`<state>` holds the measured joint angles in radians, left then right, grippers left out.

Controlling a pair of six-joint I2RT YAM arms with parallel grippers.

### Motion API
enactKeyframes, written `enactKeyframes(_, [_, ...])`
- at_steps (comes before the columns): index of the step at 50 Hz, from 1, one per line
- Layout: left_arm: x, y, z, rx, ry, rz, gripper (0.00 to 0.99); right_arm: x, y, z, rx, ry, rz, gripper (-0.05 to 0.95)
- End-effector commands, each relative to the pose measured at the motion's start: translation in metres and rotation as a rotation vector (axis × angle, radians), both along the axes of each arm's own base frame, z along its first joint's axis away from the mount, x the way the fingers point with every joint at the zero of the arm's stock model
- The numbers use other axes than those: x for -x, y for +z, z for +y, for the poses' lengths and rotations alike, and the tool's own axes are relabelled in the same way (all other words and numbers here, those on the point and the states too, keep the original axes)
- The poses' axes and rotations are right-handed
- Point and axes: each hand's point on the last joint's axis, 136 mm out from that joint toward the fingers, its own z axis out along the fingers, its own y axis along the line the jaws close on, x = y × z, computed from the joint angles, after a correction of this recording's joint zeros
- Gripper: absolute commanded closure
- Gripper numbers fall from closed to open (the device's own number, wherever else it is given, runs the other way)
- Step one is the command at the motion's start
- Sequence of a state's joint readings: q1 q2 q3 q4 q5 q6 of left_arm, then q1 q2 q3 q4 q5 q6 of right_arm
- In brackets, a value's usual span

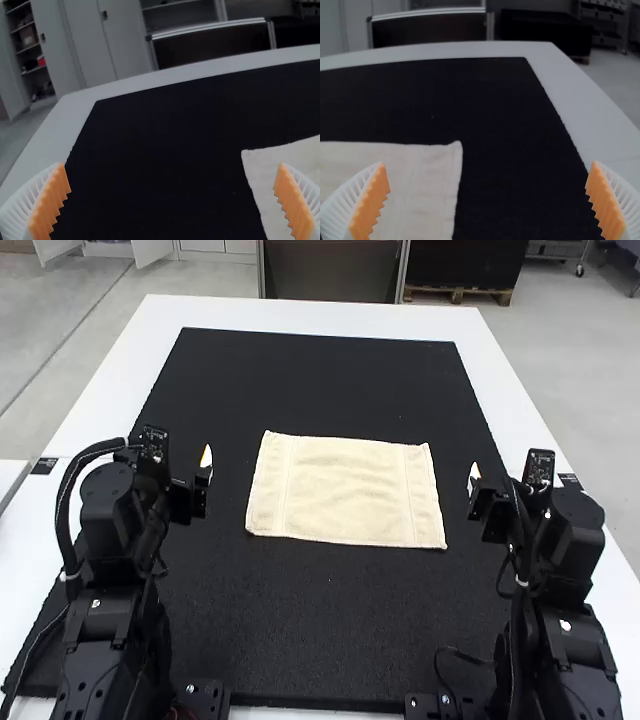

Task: Fold the towel.

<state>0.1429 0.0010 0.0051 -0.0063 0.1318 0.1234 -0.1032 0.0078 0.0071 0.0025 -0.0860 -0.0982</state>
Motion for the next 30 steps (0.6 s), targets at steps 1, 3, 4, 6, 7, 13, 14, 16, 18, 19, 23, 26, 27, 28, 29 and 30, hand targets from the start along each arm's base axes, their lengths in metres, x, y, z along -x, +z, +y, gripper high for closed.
enactKeyframes(1, [-0.0001, 0.0007, -0.0035, -0.003, -0.019, -0.007, 0.038, 0.0001, -0.0037, 0.0024, 0.000, 0.017, 0.008, -0.01])
enactKeyframes(3, [-0.0002, 0.0000, -0.0034, -0.003, -0.019, -0.005, 0.038, 0.0001, -0.0037, 0.0024, 0.000, 0.017, 0.008, -0.01])
enactKeyframes(4, [0.0000, 0.0010, -0.0035, -0.004, -0.019, -0.008, 0.038, 0.0000, -0.0040, 0.0024, 0.000, 0.017, 0.009, -0.01])
enactKeyframes(6, [-0.0001, 0.0007, -0.0035, -0.003, -0.019, -0.007, 0.038, 0.0000, -0.0040, 0.0024, 0.000, 0.017, 0.009, -0.01])
enactKeyframes(7, [-0.0002, 0.0000, -0.0034, 0.000, -0.019, -0.005, 0.038, 0.0000, -0.0040, 0.0027, 0.000, 0.019, 0.009, -0.01])
enactKeyframes(13, [-0.0002, 0.0000, -0.0034, 0.012, -0.019, -0.005, 0.038, 0.0001, -0.0037, 0.0024, 0.002, 0.017, 0.008, -0.01])
enactKeyframes(14, [-0.0002, 0.0000, -0.0038, 0.014, -0.020, -0.005, 0.038, 0.0001, -0.0029, 0.0027, 0.000, 0.019, 0.006, -0.01])
enactKeyframes(16, [-0.0001, 0.0011, -0.0035, 0.018, -0.019, -0.008, 0.038, 0.0001, -0.0037, 0.0024, 0.000, 0.017, 0.008, -0.01])
enactKeyframes(18, [0.0000, 0.0022, -0.0035, 0.043, -0.019, -0.013, 0.038, 0.0001, -0.0037, 0.0024, 0.000, 0.017, 0.008, -0.01])
enactKeyframes(19, [-0.0001, 0.0026, -0.0035, 0.054, -0.019, -0.014, 0.038, 0.0001, -0.0037, 0.0024, 0.000, 0.017, 0.008, -0.01])
enactKeyframes(23, [-0.0001, 0.0033, -0.0035, 0.083, -0.019, -0.017, 0.038, 0.0000, -0.0040, 0.0024, 0.000, 0.017, 0.009, -0.01])
enactKeyframes(26, [-0.0001, 0.0026, -0.0035, 0.084, -0.019, -0.014, 0.038, 0.0000, -0.0040, 0.0024, 0.000, 0.017, 0.009, -0.01])
enactKeyframes(27, [-0.0001, 0.0026, -0.0035, 0.084, -0.019, -0.014, 0.038, 0.0001, -0.0037, 0.0024, 0.000, 0.017, 0.008, -0.01])
enactKeyframes(28, [-0.0001, 0.0026, -0.0035, 0.084, -0.019, -0.014, 0.038, 0.0000, -0.0040, 0.0024, 0.000, 0.017, 0.009, -0.01])
enactKeyframes(29, [-0.0001, 0.0026, -0.0038, 0.085, -0.021, -0.014, 0.038, 0.0001, -0.0037, 0.0024, 0.000, 0.017, 0.008, -0.01])
enactKeyframes(30, [-0.0001, 0.0026, -0.0035, 0.084, -0.019, -0.014, 0.038, 0.0000, -0.0040, 0.0024, 0.000, 0.017, 0.009, -0.01])
